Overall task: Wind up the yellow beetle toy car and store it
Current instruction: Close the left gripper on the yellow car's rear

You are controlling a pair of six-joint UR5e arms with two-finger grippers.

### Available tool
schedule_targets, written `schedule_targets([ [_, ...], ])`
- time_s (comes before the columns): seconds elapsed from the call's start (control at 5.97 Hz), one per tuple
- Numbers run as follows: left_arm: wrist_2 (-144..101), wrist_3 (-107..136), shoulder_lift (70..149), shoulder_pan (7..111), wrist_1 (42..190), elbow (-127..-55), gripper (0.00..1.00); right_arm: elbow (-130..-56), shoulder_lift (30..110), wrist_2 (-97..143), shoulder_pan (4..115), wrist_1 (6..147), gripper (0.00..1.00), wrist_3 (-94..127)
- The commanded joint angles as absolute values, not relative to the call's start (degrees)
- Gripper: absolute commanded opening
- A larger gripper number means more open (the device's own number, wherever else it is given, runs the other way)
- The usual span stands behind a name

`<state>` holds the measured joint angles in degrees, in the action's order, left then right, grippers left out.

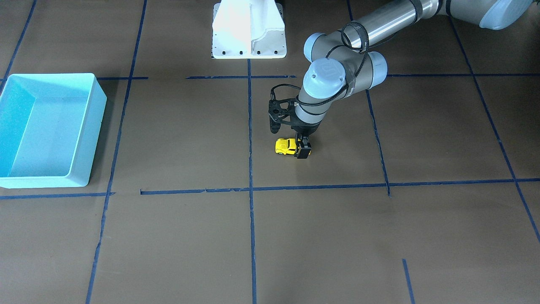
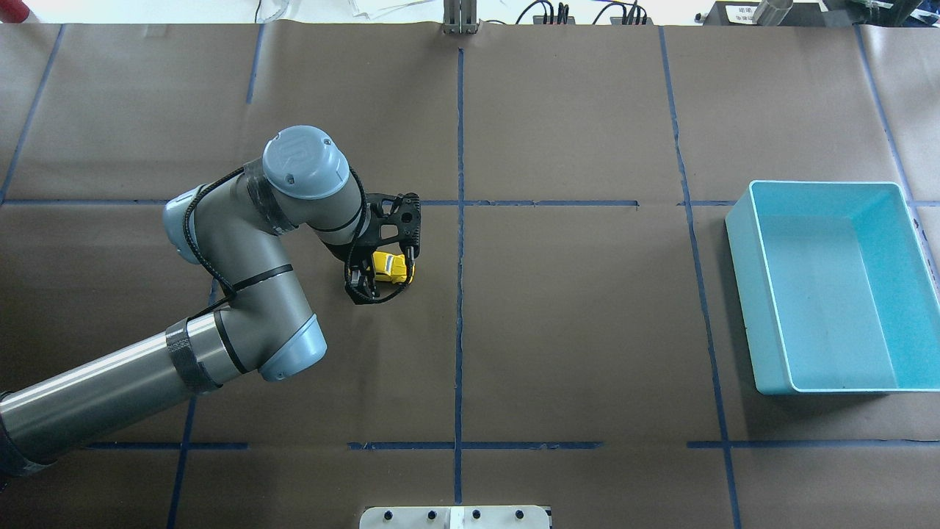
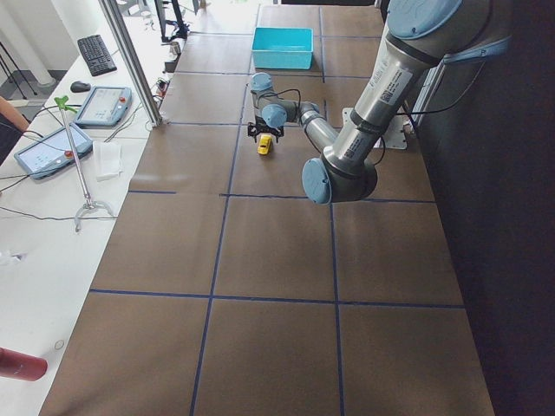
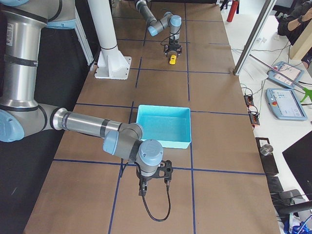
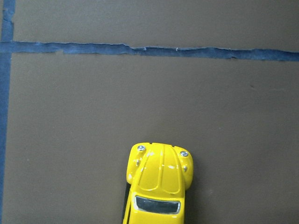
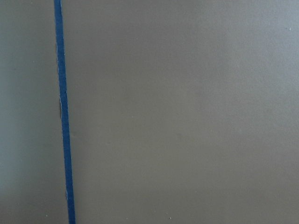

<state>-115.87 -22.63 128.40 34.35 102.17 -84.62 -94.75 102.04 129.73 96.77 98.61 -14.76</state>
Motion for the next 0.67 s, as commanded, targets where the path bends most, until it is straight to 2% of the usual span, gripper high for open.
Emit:
schedule_targets([
  [0.0,-115.84,-22.5,128.58,34.1,103.7,-84.02,0.95,-94.75,102.04,129.73,96.77,98.61,1.0,-14.77],
  [0.33,-115.75,-22.5,128.76,34.1,105.2,-83.33,0.91,-94.75,102.04,129.73,96.77,98.61,1.0,-14.77],
  [0.5,-115.32,-22.5,128.85,34.01,105.81,-83.15,0.85,-94.66,102.04,129.73,96.77,98.61,1.0,-14.77],
])
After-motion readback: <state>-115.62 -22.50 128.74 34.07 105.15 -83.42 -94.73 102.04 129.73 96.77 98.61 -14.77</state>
